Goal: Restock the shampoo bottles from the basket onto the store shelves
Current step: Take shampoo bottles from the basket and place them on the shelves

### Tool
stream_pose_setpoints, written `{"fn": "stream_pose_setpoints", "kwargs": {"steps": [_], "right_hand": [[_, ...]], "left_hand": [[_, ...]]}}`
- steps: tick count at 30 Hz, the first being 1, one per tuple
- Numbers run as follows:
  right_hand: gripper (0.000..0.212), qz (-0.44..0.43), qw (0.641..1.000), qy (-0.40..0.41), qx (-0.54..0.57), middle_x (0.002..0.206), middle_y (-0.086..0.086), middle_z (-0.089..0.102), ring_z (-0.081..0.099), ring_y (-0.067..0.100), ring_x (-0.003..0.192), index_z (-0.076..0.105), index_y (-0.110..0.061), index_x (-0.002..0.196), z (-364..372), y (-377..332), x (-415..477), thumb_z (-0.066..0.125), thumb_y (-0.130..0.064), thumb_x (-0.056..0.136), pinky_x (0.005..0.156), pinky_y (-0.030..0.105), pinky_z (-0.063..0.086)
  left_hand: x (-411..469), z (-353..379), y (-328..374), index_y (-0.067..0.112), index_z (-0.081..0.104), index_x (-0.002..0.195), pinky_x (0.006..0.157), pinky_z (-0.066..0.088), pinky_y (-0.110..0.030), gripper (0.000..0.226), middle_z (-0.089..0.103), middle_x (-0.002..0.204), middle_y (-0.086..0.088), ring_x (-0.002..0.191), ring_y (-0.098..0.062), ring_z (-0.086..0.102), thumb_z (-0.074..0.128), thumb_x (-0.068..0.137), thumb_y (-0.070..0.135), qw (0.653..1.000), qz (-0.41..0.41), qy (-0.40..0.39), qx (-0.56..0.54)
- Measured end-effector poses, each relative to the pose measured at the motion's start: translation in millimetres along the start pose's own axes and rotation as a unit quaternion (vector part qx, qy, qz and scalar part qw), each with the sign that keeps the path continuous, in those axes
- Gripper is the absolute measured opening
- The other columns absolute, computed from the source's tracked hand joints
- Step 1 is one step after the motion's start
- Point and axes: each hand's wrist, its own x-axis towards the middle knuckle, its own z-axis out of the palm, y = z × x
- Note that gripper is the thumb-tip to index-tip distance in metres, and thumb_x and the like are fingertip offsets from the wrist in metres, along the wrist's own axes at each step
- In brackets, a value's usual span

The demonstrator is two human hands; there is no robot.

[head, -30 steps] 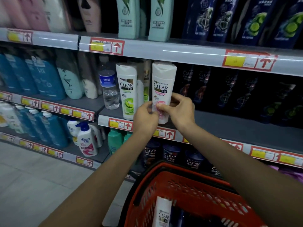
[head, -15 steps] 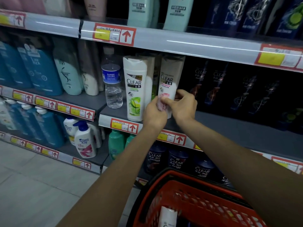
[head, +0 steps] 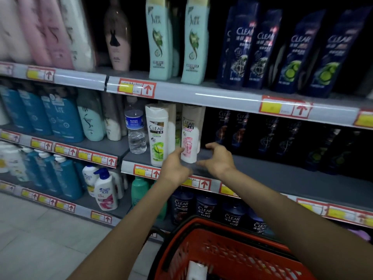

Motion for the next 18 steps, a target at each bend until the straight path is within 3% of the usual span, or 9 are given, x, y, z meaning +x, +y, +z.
{"fn": "stream_pose_setpoints", "kwargs": {"steps": [4, 10, 14, 18], "right_hand": [[0.081, -0.038, 0.994, -0.068, -0.071, 0.138, 0.009, 0.055, 0.055, 0.025, 0.126, 0.050, -0.018, 0.146, -37.3, 3.6, -40.5, 0.088, -0.032, 0.076, 0.099, 0.028, 0.046], [0.101, -0.093, 0.972, -0.103, -0.190, 0.155, 0.014, 0.035, 0.033, 0.031, 0.146, 0.033, -0.021, 0.158, -76.0, 21.5, -91.7, 0.083, -0.053, 0.076, 0.119, 0.036, 0.032], [0.112, -0.106, 0.955, -0.121, -0.251, 0.164, 0.017, 0.020, 0.012, 0.035, 0.154, 0.020, -0.027, 0.161, -93.1, 35.6, -128.5, 0.078, -0.064, 0.073, 0.125, 0.046, 0.019], [0.116, -0.104, 0.945, -0.164, -0.262, 0.167, 0.016, 0.008, -0.002, 0.038, 0.156, 0.012, -0.027, 0.162, -106.8, 61.7, -170.7, 0.075, -0.068, 0.074, 0.126, 0.053, 0.010]], "left_hand": [[-44.3, -10.4, 19.1, 0.029, 0.046, 0.151, 0.095, 0.057, -0.043, 0.082, 0.069, 0.131, 0.001, 0.112, -0.022, 0.067, 0.068, 0.073, 0.038, 0.990, 0.039, 0.004, 0.135], [-98.8, -21.1, 41.4, 0.034, 0.018, 0.163, 0.117, 0.037, -0.048, 0.089, 0.030, 0.167, 0.001, 0.152, -0.024, 0.031, 0.052, 0.087, 0.064, 0.902, 0.082, 0.000, 0.424], [-129.3, -13.0, 42.7, 0.037, 0.011, 0.163, 0.124, 0.023, -0.053, 0.095, 0.015, 0.172, 0.001, 0.158, -0.026, 0.014, 0.039, 0.083, 0.078, 0.866, 0.098, -0.016, 0.491], [-162.7, 6.6, 34.9, 0.037, 0.009, 0.164, 0.125, 0.020, -0.053, 0.098, 0.012, 0.172, 0.002, 0.159, -0.026, 0.010, 0.036, 0.080, 0.080, 0.854, 0.120, -0.037, 0.506]]}}
